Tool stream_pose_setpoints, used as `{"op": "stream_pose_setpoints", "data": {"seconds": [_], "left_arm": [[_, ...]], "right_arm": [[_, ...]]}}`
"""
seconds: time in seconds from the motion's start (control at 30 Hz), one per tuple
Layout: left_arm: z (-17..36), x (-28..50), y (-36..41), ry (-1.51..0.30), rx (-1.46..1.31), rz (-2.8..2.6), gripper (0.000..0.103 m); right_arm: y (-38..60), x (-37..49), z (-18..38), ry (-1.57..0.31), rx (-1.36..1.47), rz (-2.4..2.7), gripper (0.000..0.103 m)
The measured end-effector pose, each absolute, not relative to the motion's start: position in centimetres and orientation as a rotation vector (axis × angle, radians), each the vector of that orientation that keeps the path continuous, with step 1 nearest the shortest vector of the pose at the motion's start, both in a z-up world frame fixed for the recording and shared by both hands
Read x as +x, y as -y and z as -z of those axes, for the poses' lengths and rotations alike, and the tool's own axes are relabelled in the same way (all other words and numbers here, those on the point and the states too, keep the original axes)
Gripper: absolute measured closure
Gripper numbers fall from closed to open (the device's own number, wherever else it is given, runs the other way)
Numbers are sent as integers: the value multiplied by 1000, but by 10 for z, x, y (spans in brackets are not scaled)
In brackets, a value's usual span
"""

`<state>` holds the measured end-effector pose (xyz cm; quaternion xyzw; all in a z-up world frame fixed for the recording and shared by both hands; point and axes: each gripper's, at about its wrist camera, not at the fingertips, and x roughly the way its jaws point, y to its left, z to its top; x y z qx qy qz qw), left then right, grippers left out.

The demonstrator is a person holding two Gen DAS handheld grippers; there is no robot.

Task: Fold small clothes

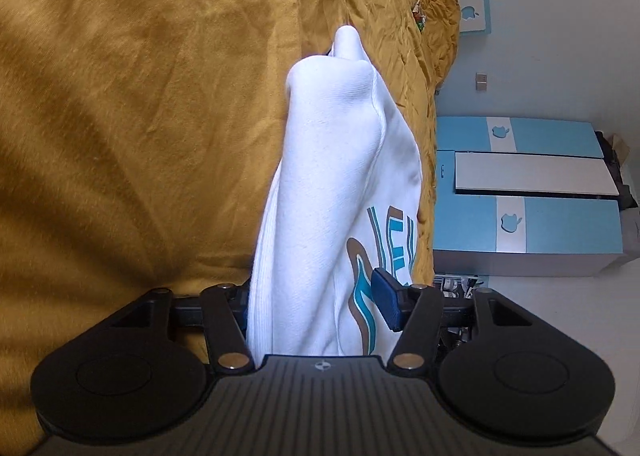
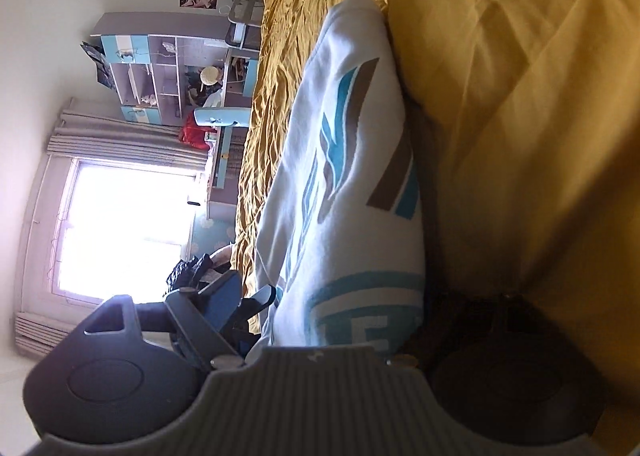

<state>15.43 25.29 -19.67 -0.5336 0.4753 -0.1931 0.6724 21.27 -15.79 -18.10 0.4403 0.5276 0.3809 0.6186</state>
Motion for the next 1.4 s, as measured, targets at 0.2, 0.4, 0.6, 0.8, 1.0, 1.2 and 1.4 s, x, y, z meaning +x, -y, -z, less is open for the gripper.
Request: {"op": "stream_pose_setpoints", "data": {"seconds": [0.2, 0.4, 0.6, 0.8, 1.0, 1.2, 1.4], "left_arm": [[192, 151, -251, -1068, -1155, 410, 51], [169, 139, -238, -1039, -1060, 297, 64], [121, 127, -200, -971, -720, 174, 70], [79, 101, -122, -869, -251, 16, 73], [71, 95, -83, -814, -137, -61, 81], [61, 92, -78, -773, -147, -76, 82], [40, 86, -69, -732, -136, -92, 83]], "right_arm": [[156, 210, 186, -1238, 964, -791, 67], [140, 203, 160, -1191, 716, -741, 75], [96, 176, 107, -1026, 216, -684, 78], [63, 144, 83, -875, -107, -576, 80], [37, 114, 73, -737, -332, -535, 83], [41, 110, 65, -686, -296, -531, 84], [57, 101, 47, -640, -207, -535, 84]]}}
